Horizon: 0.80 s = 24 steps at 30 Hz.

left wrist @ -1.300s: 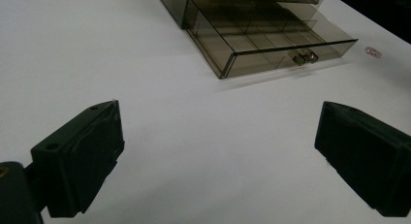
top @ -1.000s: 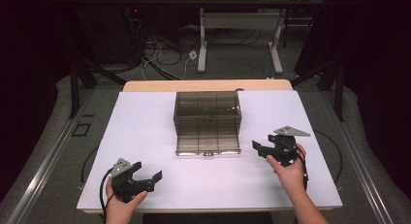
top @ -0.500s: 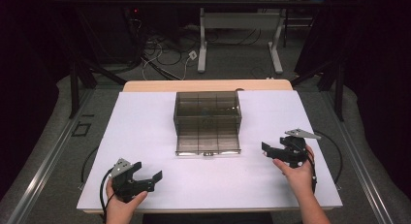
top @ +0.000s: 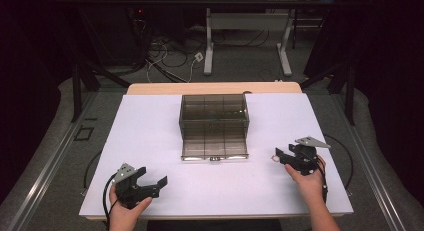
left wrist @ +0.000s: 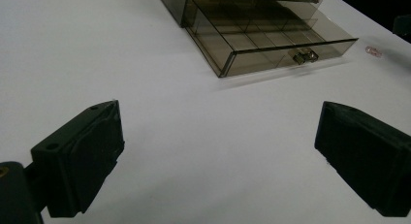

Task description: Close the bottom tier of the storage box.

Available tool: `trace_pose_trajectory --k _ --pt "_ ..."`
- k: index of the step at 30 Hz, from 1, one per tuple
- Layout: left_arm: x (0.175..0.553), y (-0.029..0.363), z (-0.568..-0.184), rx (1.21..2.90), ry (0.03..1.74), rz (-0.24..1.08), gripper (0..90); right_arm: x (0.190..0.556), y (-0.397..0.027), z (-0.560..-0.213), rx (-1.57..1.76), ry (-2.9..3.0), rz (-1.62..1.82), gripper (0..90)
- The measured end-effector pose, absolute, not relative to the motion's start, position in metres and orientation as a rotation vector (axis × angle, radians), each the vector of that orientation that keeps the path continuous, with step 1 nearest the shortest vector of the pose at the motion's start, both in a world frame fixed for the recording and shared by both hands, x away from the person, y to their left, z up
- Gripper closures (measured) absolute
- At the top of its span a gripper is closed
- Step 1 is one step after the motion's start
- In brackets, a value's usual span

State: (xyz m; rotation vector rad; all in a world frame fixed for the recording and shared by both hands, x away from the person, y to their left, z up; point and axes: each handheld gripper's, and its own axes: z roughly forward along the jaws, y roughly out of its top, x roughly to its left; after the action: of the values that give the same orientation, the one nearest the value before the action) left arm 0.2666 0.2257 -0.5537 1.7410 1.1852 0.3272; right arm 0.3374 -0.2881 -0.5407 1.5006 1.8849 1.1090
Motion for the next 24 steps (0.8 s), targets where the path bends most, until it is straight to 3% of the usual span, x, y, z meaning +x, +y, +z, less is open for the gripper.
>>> trace_pose_trajectory --k 14,24 --pt "0.267 0.226 -0.553 1.741 1.182 0.331 3.6 0.337 -0.284 -0.552 1.581 1.869 1.034 48.8" --pt "0.267 0.226 -0.554 1.742 1.184 0.327 3.6 0.34 -0.28 -0.553 1.663 1.844 0.974 60.5"
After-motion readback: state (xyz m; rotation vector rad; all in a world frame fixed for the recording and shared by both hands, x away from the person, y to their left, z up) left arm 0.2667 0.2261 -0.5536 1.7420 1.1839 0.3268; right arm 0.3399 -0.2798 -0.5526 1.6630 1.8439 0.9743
